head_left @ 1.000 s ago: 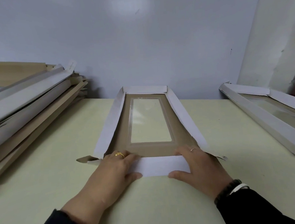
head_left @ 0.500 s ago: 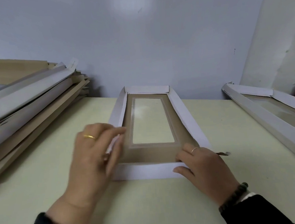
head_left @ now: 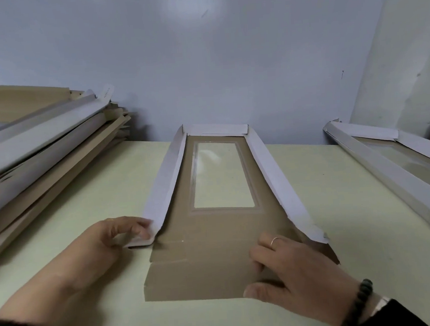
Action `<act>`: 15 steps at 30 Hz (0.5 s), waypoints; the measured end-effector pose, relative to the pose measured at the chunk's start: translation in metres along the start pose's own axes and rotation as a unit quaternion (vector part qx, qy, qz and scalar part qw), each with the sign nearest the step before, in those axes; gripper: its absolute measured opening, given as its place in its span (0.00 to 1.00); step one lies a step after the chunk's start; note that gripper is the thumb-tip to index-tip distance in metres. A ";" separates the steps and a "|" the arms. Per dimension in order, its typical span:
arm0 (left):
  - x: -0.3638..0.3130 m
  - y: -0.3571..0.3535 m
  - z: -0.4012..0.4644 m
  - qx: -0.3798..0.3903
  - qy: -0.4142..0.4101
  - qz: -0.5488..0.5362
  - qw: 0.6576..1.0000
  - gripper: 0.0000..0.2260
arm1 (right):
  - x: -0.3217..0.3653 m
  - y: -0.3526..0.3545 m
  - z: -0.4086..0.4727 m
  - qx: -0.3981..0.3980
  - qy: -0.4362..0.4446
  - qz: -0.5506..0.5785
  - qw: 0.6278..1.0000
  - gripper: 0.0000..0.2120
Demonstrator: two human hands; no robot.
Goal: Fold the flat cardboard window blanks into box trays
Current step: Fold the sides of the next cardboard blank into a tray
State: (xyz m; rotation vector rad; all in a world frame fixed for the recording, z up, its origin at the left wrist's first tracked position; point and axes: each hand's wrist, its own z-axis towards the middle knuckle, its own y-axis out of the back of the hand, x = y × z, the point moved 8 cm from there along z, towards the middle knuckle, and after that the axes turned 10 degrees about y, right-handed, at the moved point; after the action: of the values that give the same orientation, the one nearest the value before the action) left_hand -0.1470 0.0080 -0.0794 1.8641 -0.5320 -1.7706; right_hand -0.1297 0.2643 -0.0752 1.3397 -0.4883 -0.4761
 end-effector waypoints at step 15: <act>-0.029 -0.031 0.000 -0.038 -0.094 0.152 0.983 0.14 | 0.005 0.062 -0.019 -0.331 0.035 0.003 0.943 0.19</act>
State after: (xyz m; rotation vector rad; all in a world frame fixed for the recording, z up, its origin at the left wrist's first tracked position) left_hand -0.1512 0.0504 -0.0751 1.4830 -0.7639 -1.7400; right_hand -0.1121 0.2867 -0.0164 0.7010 -0.2354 -0.5261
